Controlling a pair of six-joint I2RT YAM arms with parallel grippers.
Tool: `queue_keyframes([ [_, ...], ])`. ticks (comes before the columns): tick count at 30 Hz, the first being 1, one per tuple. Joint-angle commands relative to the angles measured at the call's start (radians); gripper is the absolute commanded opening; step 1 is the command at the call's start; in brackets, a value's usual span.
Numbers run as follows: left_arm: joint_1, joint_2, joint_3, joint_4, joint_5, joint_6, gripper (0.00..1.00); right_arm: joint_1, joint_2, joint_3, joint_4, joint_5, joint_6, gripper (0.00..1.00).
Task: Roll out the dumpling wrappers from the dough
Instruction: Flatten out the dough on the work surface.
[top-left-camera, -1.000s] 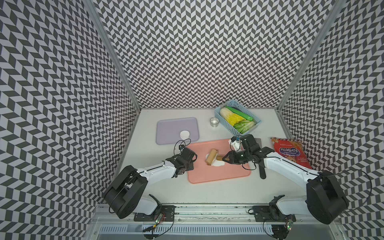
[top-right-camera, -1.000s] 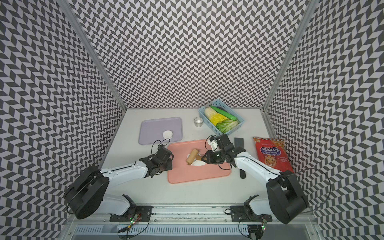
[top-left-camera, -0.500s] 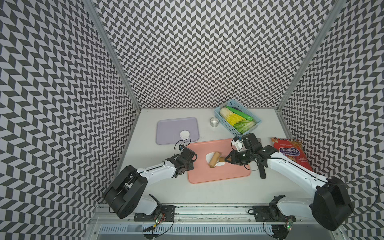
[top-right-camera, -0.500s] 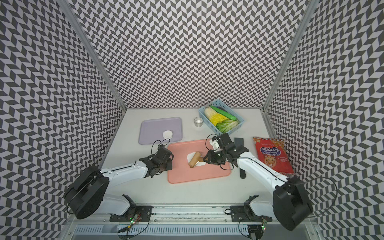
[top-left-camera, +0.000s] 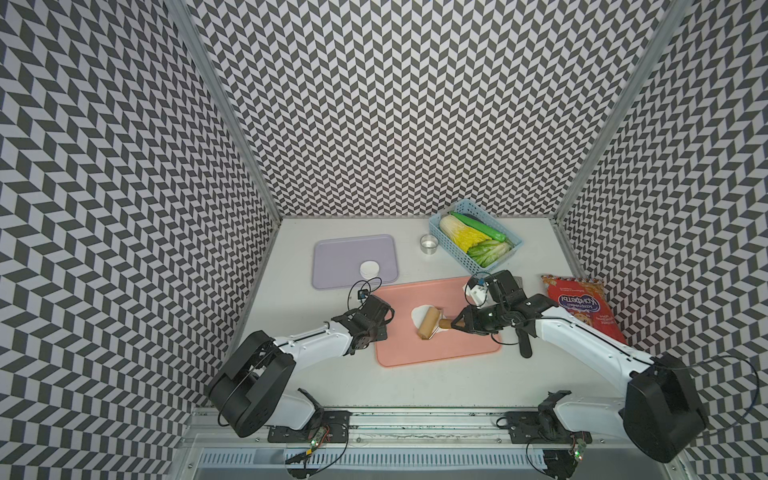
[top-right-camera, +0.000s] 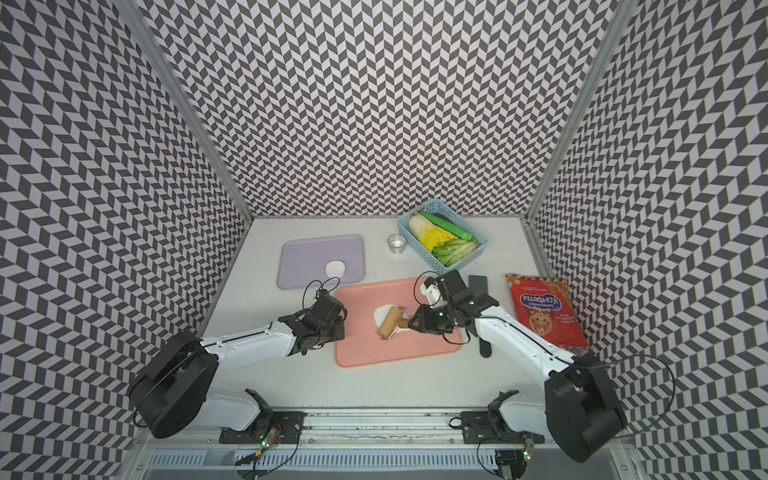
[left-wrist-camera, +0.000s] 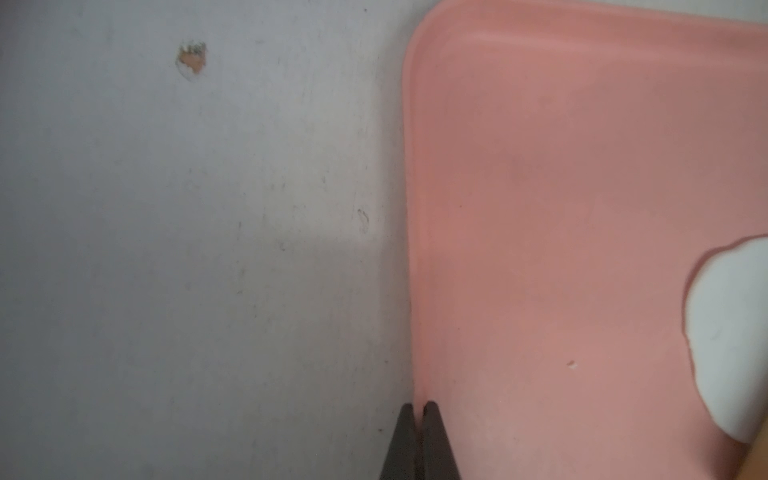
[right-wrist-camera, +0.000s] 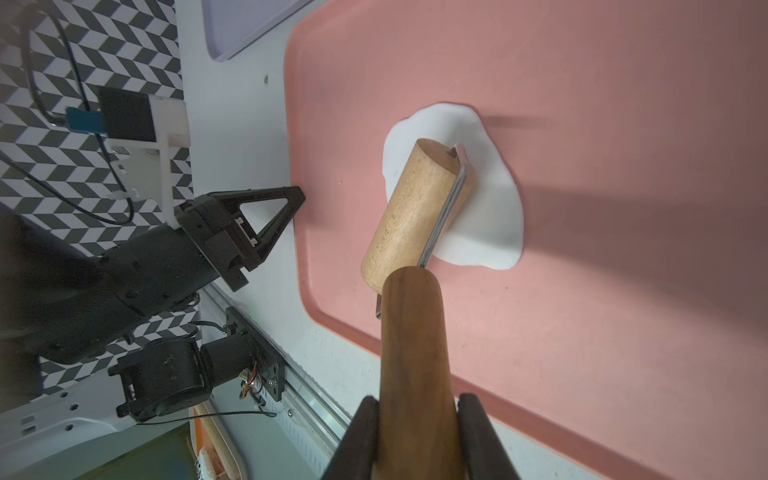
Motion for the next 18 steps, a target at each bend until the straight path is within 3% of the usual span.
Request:
queue_keyframes([
  [1,-0.006,0.010,-0.011,-0.044,0.017,0.023,0.00,-0.006,0.084,-0.061,-0.081,0.227,0.016,0.00],
  [18,-0.004,0.010,-0.013,-0.045,0.015,0.024,0.00,0.056,0.224,-0.041,0.044,0.214,0.083,0.00],
])
